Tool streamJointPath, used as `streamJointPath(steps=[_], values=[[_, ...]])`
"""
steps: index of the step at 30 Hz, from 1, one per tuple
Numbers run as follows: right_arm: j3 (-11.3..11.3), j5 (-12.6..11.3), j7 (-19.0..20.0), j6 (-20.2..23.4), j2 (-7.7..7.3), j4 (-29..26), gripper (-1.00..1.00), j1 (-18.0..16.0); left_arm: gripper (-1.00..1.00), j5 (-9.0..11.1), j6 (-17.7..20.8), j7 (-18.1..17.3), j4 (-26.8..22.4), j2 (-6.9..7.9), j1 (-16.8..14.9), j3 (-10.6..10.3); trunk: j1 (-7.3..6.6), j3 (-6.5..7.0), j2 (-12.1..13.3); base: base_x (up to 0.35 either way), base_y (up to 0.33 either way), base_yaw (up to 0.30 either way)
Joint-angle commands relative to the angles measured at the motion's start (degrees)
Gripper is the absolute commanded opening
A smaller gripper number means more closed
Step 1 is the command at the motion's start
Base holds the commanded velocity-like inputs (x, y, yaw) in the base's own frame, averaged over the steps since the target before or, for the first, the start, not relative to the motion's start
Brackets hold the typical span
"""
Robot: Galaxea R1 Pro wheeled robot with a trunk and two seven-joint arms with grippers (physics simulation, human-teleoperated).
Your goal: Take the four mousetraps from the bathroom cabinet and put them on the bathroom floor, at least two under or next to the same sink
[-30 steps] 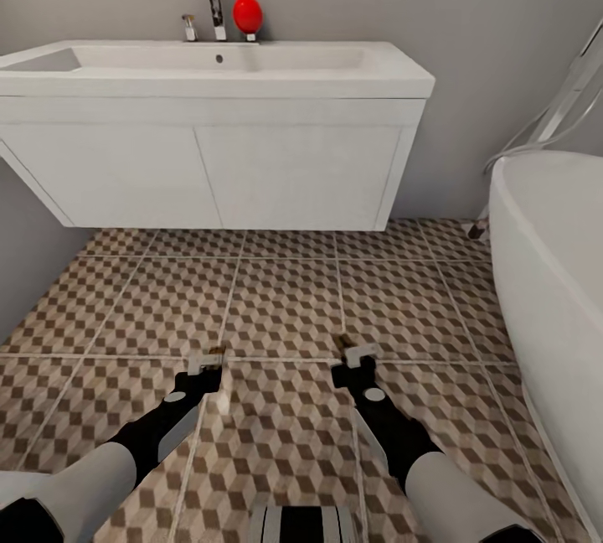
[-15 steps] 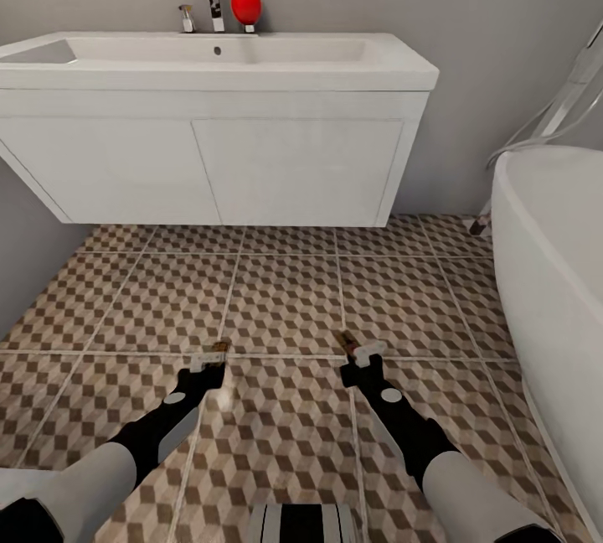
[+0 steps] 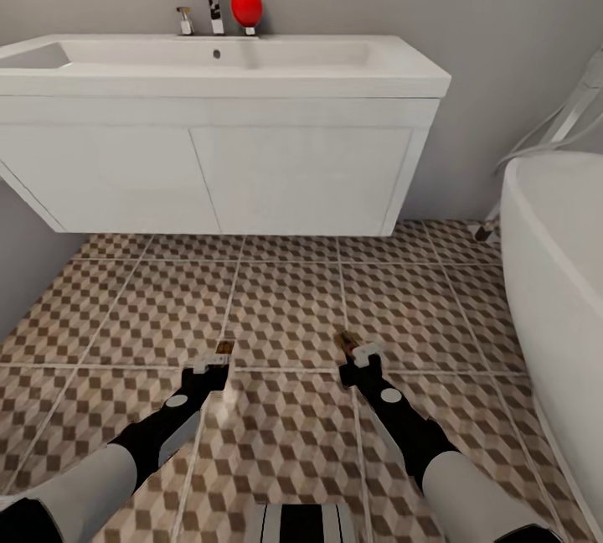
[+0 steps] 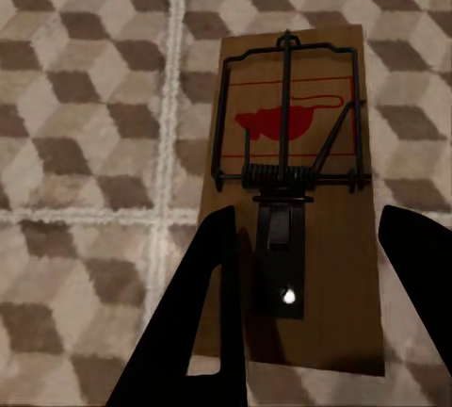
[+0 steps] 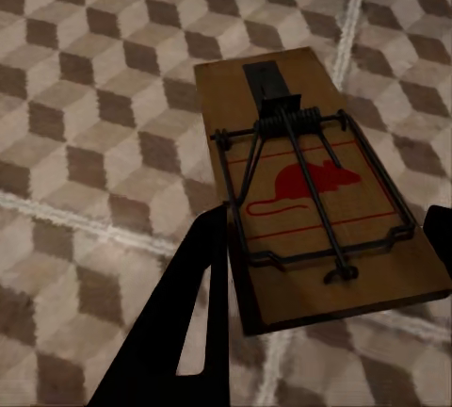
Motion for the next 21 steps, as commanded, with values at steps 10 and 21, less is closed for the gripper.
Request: streamJointPath(steps=[10, 21], values=[[-0.01, 0.14, -0.29, -0.19, 0.07, 0.04, -1.0, -0.04, -1.0, 0.43, -0.3, 0.42, -0.07, 0.1, -0.03, -0.56, 0.02, -0.04, -0.01, 0.16, 0.037, 0.0], [-0.02, 0.14, -0.6, -0.16, 0.17, -0.03, -1.0, -0.04, -1.0, 0.43, -0.22, 0.42, -0.11, 0.07, 0.0, -0.59, 0.15, -1.17, -0.08, 0.005, 0.001, 0.0]])
